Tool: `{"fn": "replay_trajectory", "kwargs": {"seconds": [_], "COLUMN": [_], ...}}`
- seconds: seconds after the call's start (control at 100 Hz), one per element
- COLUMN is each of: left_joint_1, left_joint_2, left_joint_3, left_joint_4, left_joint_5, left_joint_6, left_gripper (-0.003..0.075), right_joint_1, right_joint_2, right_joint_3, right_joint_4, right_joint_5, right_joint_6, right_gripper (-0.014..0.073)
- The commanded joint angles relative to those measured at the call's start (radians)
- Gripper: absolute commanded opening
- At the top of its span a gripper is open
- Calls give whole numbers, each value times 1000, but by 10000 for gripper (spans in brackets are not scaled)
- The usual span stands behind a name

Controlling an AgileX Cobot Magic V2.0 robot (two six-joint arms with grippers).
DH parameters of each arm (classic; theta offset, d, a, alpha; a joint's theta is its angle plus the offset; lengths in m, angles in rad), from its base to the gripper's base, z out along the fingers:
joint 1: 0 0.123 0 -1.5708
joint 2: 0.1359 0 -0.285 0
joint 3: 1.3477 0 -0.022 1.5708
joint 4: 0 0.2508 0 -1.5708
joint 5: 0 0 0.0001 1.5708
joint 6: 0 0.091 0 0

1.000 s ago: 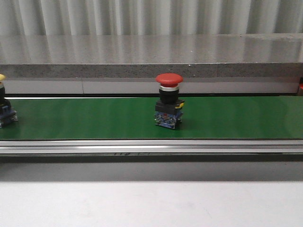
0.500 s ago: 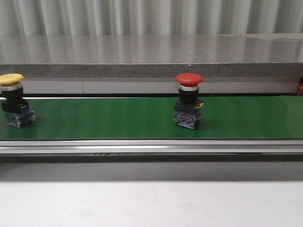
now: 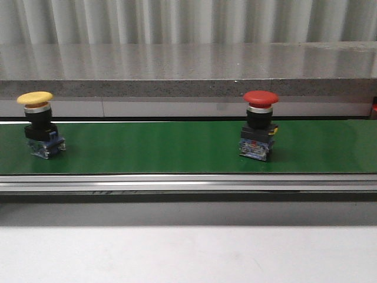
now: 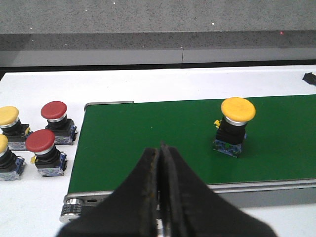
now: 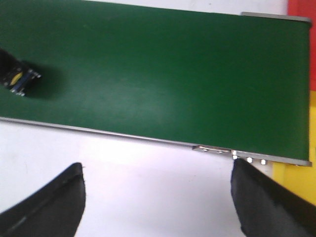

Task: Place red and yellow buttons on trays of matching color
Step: 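Lower the right gripper onto the red button at the belt end and grasp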

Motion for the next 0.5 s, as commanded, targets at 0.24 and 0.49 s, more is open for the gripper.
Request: {"fn": "replay_trajectory", "kwargs": {"seconds": [0.24, 0.49], "left_joint_1": [-9, -9], "left_joint_2": [4, 4], "left_joint_3": [-29, -29], "left_joint_4": [-10, -10], "left_joint_5": [-79, -79], "left_joint_6": [4, 4], "left_gripper": [-20, -20], "right_joint_1": [161, 240], "right_joint_2": [145, 262], "right_joint_3": [-27, -81], "right_joint_4": [30, 30], "right_joint_5": [-136, -188], "right_joint_6": [-78, -78], "right_gripper": [604, 604]}}
